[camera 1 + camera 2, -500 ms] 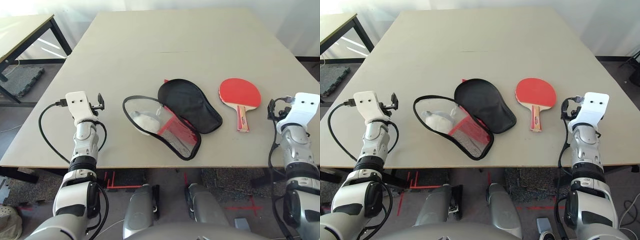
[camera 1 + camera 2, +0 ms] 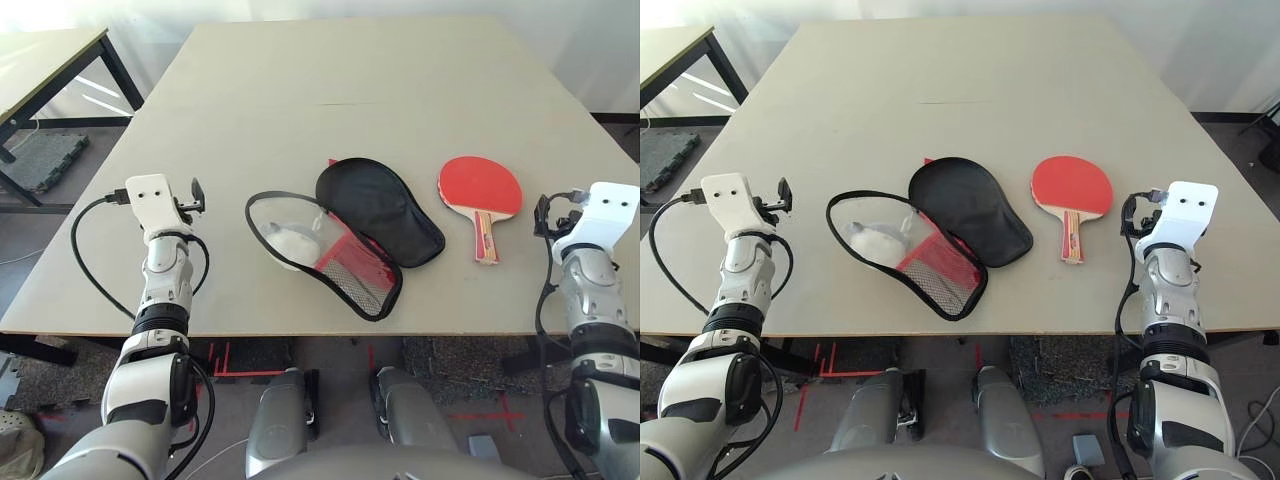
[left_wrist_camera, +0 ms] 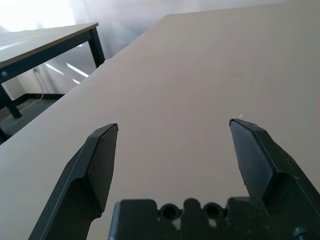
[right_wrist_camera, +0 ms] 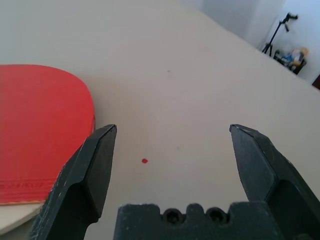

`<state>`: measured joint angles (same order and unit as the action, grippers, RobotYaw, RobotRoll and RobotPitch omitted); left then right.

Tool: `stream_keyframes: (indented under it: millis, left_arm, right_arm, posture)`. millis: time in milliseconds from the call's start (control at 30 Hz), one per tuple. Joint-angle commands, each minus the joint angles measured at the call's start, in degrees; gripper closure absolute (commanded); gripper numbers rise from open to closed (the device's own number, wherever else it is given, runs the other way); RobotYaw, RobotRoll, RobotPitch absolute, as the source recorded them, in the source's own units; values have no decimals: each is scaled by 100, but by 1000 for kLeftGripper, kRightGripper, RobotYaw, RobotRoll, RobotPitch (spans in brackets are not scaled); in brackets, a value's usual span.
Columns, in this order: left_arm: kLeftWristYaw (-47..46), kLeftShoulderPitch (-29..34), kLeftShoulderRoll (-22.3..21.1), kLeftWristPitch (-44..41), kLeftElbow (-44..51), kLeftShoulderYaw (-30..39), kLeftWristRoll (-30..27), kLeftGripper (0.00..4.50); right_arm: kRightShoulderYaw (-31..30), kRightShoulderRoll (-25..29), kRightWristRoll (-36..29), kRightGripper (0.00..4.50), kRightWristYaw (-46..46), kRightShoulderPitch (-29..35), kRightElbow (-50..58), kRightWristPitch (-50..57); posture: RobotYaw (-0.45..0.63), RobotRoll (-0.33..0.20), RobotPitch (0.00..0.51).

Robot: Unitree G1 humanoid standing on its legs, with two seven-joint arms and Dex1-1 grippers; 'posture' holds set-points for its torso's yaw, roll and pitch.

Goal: Store the ping-pong paddle in its case and zip it.

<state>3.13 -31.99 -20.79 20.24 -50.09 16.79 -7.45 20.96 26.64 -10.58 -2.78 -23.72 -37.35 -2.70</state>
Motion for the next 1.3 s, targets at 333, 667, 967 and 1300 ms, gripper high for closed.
stream_keyframes:
  millis: [333, 667, 967, 1300]
  left_arm:
    - [2220, 39, -436, -635, 822, -113, -621, 0]
    - [4050, 318, -961, -2046, 2375, -400, -1259, 0]
    - [5588, 208, -1540, -3588, 3763, -1021, -1759, 0]
    - [6523, 109, -1954, -4709, 4524, -1380, -2136, 0]
  right_arm:
    - [156, -76, -636, 21, 236, 310, 2495, 2752]
    - [104, -97, -1193, 21, 338, 30, 3708, 5481]
    - [52, -599, -1219, 21, 586, -474, 3863, 7067]
    - [192, -1142, -932, 21, 956, -559, 3884, 7632]
  posture:
    - [-70, 0, 103]
    - [-42, 0, 99]
    - [-33, 0, 100]
    - [-34, 0, 103]
